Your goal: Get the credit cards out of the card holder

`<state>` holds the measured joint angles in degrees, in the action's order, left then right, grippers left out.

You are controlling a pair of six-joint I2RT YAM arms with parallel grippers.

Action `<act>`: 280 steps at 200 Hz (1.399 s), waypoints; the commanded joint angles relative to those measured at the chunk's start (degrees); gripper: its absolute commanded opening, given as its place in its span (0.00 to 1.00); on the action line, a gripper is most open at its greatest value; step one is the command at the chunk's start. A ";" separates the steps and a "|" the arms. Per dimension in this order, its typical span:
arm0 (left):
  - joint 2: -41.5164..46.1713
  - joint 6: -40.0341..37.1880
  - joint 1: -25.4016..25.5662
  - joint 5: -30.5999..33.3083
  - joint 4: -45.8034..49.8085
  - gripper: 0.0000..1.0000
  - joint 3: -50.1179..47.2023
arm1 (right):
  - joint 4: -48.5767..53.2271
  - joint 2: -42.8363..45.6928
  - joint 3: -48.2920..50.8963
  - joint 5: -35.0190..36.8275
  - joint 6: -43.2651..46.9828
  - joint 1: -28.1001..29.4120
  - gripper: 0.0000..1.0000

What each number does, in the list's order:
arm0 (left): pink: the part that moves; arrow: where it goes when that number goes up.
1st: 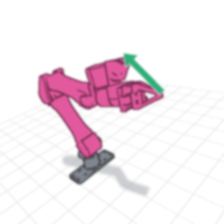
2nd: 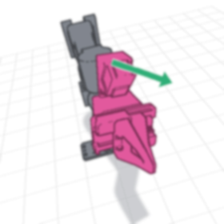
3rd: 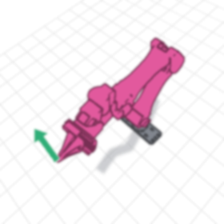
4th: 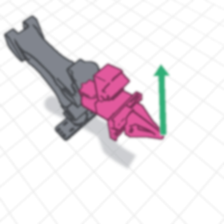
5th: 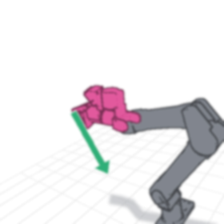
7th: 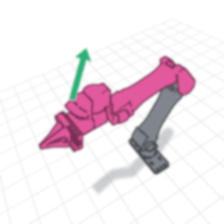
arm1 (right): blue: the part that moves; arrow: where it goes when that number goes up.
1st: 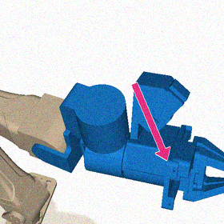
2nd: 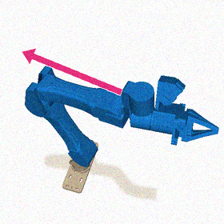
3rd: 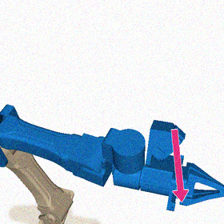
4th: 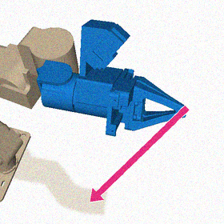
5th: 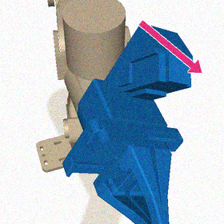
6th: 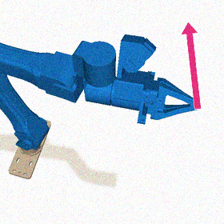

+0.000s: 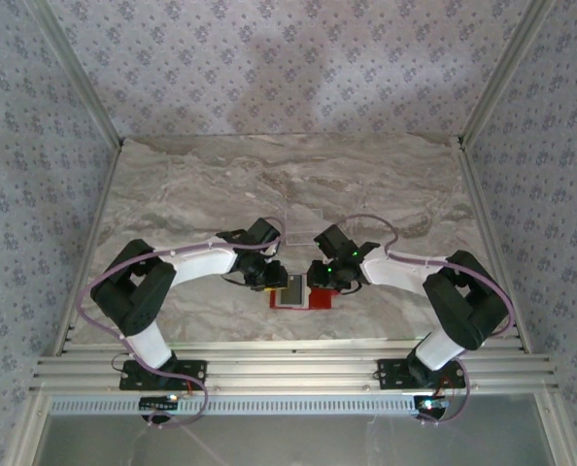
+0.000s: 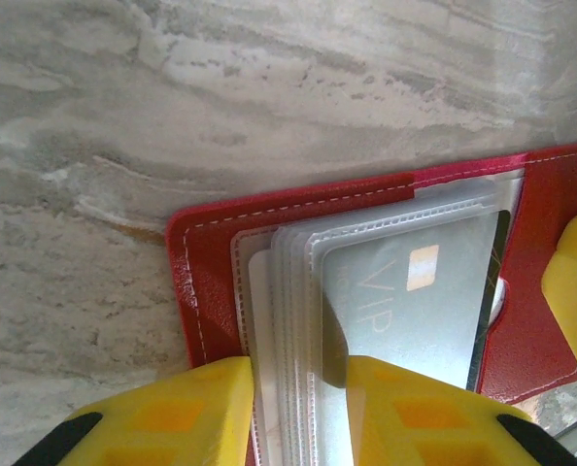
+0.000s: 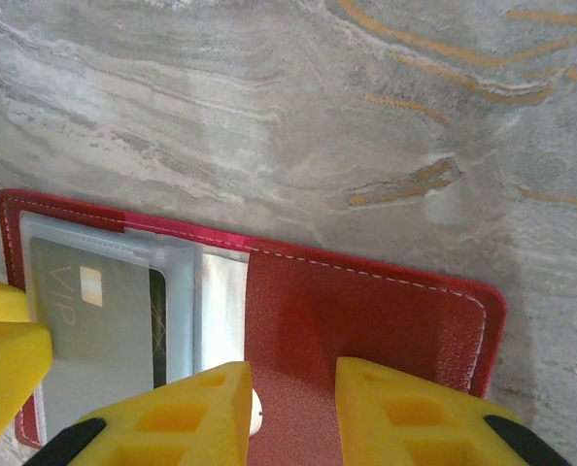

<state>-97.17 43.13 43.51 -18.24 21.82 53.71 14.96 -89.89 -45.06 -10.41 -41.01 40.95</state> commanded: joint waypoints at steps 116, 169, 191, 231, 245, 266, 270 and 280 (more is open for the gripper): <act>0.02 -0.11 0.01 -0.04 0.85 0.29 -1.15 | -1.27 -1.91 -1.50 -3.88 -3.72 3.03 0.33; -0.48 -0.33 0.01 -0.22 0.72 0.29 -1.15 | 0.79 -3.49 -2.53 -1.89 -3.26 4.01 0.34; -0.33 -0.41 0.06 -0.27 0.72 0.29 -1.25 | 1.68 -3.94 -3.01 -1.17 -3.12 4.47 0.34; -0.13 -0.58 -0.01 -0.13 1.03 0.29 -1.19 | 3.41 -4.78 -3.72 0.34 -2.70 4.75 0.30; -0.22 -0.59 0.02 -0.13 1.18 0.29 -1.11 | 3.56 -4.95 -3.77 0.57 -2.58 4.75 0.28; -0.13 -0.59 0.08 0.05 1.20 0.29 -1.16 | 3.67 -4.58 -3.55 0.99 -2.72 4.70 0.25; -0.13 -0.56 0.02 0.05 1.28 0.29 -1.17 | 3.72 -4.52 -3.53 1.16 -2.76 4.74 0.25; -0.04 -0.62 -0.05 0.00 1.37 0.29 -1.20 | 3.70 -4.10 -3.25 1.63 -2.87 4.68 0.24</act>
<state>-97.17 43.09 43.51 -18.44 21.37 53.41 15.59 -93.43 -48.27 -11.73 -43.97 45.43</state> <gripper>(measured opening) 0.292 0.248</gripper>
